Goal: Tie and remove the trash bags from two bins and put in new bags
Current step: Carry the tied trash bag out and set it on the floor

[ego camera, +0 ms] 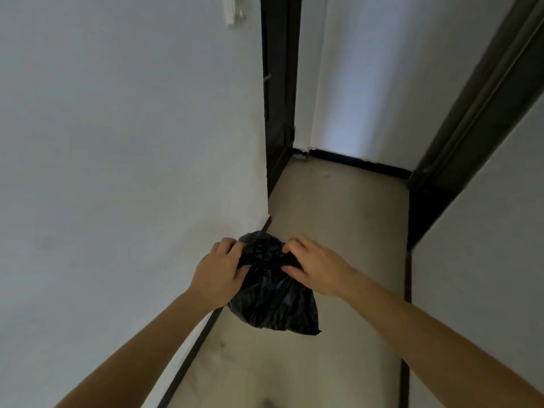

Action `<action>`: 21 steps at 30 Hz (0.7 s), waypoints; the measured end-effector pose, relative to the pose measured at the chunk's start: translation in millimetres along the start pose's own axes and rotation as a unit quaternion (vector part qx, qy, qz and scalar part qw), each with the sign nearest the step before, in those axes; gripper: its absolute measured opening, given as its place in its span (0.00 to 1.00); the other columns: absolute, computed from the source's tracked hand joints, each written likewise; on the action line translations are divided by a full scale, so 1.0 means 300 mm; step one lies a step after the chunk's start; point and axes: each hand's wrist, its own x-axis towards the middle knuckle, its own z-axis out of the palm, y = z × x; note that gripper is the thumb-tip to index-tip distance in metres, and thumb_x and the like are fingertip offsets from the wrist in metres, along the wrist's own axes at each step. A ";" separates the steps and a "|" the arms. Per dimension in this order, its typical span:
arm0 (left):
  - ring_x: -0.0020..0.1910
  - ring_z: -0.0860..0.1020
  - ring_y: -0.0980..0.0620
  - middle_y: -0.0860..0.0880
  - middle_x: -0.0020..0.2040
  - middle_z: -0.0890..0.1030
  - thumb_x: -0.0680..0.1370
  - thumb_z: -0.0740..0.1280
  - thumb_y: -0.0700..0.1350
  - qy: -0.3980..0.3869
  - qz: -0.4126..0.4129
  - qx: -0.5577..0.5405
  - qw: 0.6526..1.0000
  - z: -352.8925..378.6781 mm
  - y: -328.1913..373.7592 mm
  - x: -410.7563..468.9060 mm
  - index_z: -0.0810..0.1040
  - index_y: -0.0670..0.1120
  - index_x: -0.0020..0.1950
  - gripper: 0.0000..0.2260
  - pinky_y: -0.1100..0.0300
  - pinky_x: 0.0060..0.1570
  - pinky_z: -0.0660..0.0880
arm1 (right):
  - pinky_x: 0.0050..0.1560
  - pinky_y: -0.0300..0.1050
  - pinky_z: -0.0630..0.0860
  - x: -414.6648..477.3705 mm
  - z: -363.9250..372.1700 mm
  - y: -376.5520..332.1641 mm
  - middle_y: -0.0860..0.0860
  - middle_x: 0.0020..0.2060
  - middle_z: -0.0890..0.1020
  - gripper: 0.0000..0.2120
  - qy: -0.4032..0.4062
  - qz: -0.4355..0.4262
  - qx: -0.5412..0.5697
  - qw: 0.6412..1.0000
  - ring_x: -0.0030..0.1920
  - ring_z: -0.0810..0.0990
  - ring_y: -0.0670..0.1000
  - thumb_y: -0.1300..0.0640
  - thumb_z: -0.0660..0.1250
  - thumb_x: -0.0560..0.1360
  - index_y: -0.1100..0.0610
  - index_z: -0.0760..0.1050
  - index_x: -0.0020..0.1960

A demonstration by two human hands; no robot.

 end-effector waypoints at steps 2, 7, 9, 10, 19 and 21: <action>0.59 0.74 0.42 0.43 0.62 0.73 0.81 0.62 0.52 -0.032 -0.027 -0.019 0.999 0.039 -0.020 0.166 0.72 0.43 0.67 0.18 0.51 0.51 0.76 | 0.54 0.52 0.78 0.114 -0.013 0.105 0.52 0.64 0.71 0.19 -0.002 0.042 0.018 0.999 0.53 0.78 0.55 0.44 0.62 0.81 0.53 0.68 0.68; 0.63 0.71 0.44 0.45 0.67 0.69 0.82 0.59 0.53 -0.106 -0.061 -0.015 0.992 0.220 -0.087 0.521 0.66 0.48 0.72 0.20 0.52 0.56 0.75 | 0.48 0.51 0.79 0.363 0.054 0.404 0.51 0.65 0.70 0.19 -0.044 0.096 0.041 0.994 0.47 0.80 0.53 0.43 0.62 0.81 0.52 0.68 0.68; 0.62 0.72 0.45 0.46 0.67 0.69 0.82 0.59 0.54 -0.134 -0.096 -0.022 0.986 0.324 -0.135 0.632 0.66 0.49 0.71 0.19 0.52 0.56 0.76 | 0.48 0.53 0.79 0.473 0.118 0.538 0.51 0.65 0.71 0.19 -0.067 0.095 0.051 0.992 0.47 0.80 0.53 0.43 0.61 0.81 0.51 0.68 0.68; 0.61 0.73 0.45 0.46 0.66 0.69 0.81 0.59 0.53 -0.146 -0.123 -0.030 0.981 0.379 -0.159 0.675 0.66 0.49 0.71 0.19 0.51 0.55 0.76 | 0.48 0.53 0.79 0.528 0.155 0.600 0.52 0.65 0.71 0.19 -0.083 0.090 0.055 0.991 0.47 0.80 0.53 0.43 0.61 0.81 0.52 0.68 0.68; 0.58 0.75 0.44 0.45 0.64 0.70 0.82 0.58 0.49 -0.215 -0.315 -0.135 0.914 0.839 -0.421 0.919 0.68 0.49 0.68 0.15 0.54 0.56 0.74 | 0.46 0.53 0.78 0.937 0.533 0.941 0.53 0.61 0.72 0.18 -0.206 0.077 0.087 0.972 0.46 0.80 0.57 0.45 0.62 0.81 0.52 0.69 0.66; 0.60 0.74 0.43 0.44 0.64 0.71 0.81 0.60 0.47 -0.221 -0.346 -0.157 0.898 0.985 -0.492 0.954 0.68 0.48 0.68 0.15 0.53 0.57 0.73 | 0.45 0.54 0.78 0.991 0.662 1.003 0.54 0.61 0.72 0.17 -0.219 0.092 0.090 0.967 0.46 0.81 0.59 0.45 0.63 0.81 0.52 0.69 0.66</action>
